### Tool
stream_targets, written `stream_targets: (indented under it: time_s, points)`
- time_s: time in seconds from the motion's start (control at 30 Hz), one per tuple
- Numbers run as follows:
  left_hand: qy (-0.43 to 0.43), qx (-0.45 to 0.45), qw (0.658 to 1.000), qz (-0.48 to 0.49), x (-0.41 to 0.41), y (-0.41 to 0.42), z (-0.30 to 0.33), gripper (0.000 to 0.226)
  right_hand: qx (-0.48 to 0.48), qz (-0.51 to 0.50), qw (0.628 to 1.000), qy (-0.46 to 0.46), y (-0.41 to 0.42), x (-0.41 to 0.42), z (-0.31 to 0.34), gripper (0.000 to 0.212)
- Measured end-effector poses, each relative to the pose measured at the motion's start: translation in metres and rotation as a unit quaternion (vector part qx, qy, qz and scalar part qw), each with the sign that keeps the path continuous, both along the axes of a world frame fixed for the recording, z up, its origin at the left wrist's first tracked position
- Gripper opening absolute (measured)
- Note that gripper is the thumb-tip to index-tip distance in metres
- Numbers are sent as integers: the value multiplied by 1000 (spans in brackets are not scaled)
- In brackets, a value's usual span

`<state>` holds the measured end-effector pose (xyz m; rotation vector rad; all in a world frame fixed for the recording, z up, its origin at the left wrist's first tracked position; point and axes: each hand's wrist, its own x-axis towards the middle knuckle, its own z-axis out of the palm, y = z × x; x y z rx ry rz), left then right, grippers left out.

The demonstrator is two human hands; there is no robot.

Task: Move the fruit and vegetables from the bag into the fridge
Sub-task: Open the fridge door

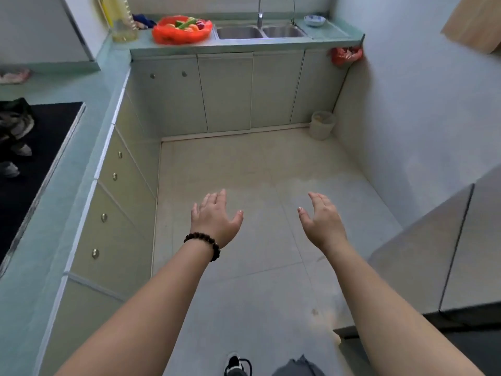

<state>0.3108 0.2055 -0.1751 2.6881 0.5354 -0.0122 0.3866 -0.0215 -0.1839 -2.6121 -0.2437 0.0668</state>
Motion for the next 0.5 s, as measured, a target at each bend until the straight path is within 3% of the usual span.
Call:
stream_targets:
  time_s: [0.5]
  points:
    - [0, 36, 990, -140, 320, 18, -16, 71, 37, -140, 990, -6, 7, 251, -38, 54]
